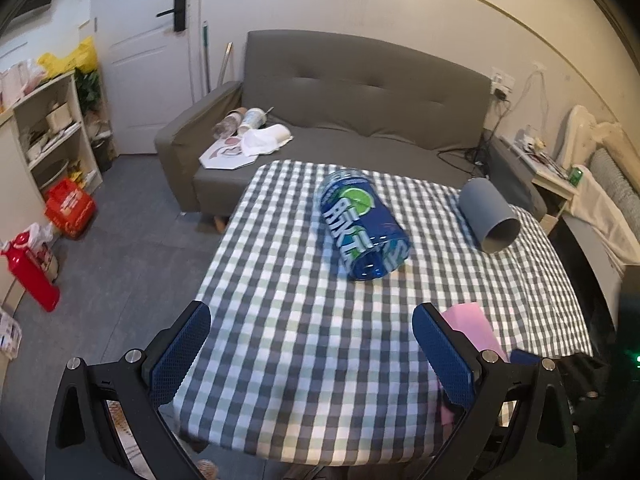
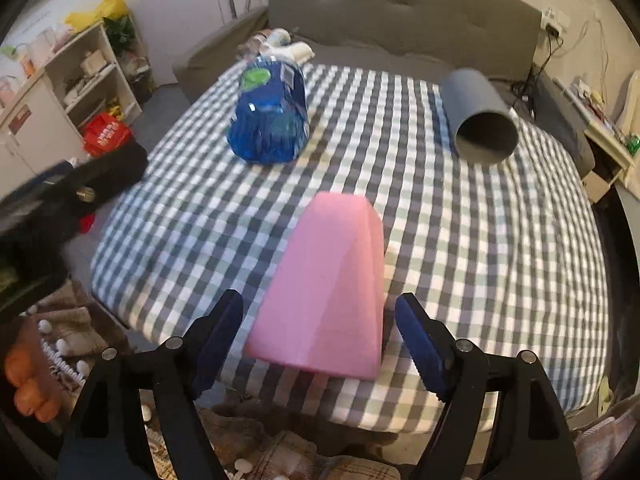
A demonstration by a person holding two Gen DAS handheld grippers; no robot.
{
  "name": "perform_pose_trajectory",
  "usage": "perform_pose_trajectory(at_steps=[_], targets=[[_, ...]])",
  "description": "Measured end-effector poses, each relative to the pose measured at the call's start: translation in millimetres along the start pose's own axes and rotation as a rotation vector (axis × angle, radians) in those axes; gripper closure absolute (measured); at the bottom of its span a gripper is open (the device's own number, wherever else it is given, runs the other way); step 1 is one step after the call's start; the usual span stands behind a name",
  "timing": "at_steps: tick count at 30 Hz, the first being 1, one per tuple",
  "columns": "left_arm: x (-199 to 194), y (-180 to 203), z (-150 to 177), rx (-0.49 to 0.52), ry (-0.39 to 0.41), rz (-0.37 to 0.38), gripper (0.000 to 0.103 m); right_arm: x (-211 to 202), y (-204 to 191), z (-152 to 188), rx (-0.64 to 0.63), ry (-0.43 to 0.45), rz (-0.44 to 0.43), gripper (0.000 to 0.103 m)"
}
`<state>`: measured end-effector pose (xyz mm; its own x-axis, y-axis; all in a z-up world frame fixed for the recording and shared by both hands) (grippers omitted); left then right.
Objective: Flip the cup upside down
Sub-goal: 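Grasp the pink cup with the left gripper while the right gripper releases it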
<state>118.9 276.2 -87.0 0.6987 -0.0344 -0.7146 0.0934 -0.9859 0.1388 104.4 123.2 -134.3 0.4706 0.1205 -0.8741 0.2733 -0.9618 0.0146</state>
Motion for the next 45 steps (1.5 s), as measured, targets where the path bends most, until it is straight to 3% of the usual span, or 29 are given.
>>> perform_pose_trajectory(at_steps=[9,18,21,34,45], targets=[[-4,11,10,0.034,-0.031,-0.051,0.000,-51,35,14,0.014,0.080,0.034,0.019],[-21,62,17,0.107,-0.091,0.024,0.000,-94,99,17,0.033,0.174,0.142,0.012],[-18,80,15,0.113,-0.154,0.043,0.000,-101,121,16,0.051,0.193,0.166,0.012],[32,108,16,0.093,-0.381,0.064,0.000,-84,147,8,0.094,0.171,0.106,0.012],[76,125,20,0.150,-0.553,0.088,0.000,-50,163,-8,0.182,0.126,0.134,0.012]])
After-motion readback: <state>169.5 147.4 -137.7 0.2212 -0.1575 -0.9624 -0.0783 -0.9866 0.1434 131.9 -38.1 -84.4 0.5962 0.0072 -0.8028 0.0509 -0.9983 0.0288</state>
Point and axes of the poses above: each gripper's, at about its wrist camera, not at the fingertips, and x roughly the way its jaws point, y to its right, z to its underside, the point moved 4 cm from there along x, roughly the way its jaws point, and after that the axes turned 4 degrees about -x, right-handed, at the moved point
